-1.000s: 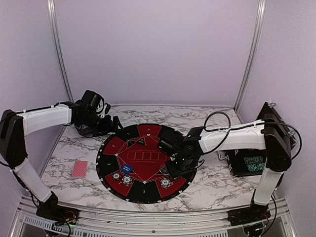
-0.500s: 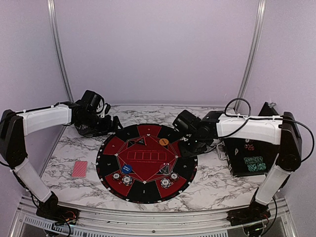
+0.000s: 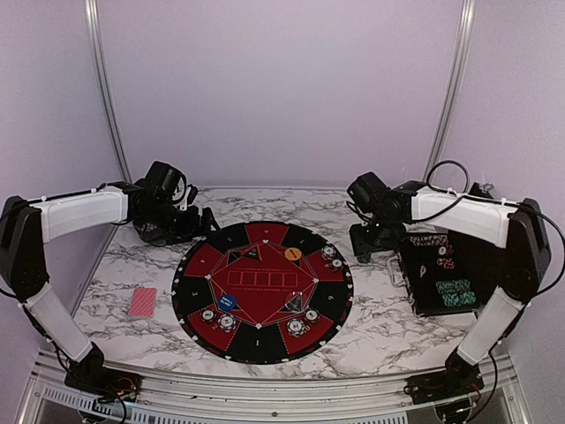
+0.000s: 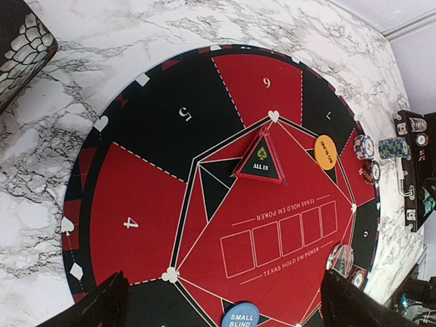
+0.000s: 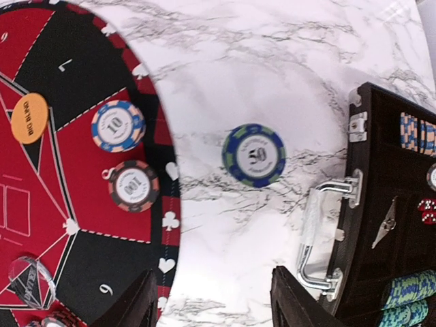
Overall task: Distribute texas hold em gaming equipment
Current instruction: Pick up the pile of poker chips from the pile of poker chips.
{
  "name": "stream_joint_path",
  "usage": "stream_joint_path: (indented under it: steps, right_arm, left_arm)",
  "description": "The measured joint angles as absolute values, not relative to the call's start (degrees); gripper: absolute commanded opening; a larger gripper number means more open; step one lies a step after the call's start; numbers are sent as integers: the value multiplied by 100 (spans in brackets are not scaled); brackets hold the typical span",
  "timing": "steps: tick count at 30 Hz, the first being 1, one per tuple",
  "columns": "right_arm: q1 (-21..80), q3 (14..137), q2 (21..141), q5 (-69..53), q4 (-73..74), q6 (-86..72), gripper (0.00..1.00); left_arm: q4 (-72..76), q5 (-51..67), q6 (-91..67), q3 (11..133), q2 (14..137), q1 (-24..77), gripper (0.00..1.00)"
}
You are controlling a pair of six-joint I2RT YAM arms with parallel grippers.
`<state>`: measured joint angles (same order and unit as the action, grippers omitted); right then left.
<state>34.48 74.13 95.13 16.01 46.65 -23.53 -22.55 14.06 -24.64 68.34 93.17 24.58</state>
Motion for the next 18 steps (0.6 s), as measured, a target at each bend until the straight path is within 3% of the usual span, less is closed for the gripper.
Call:
stream_joint_path:
  steps: [9, 18]
  right_arm:
    - [2792, 7658, 9815, 1490, 4351, -1927, 68]
    - [2473, 7977, 10342, 1280, 4189, -1619, 68]
  left_arm:
    - [-2255, 1406, -2464, 6834, 9317, 2458, 99]
    - [-2255, 1409, -2464, 6834, 9317, 2458, 99]
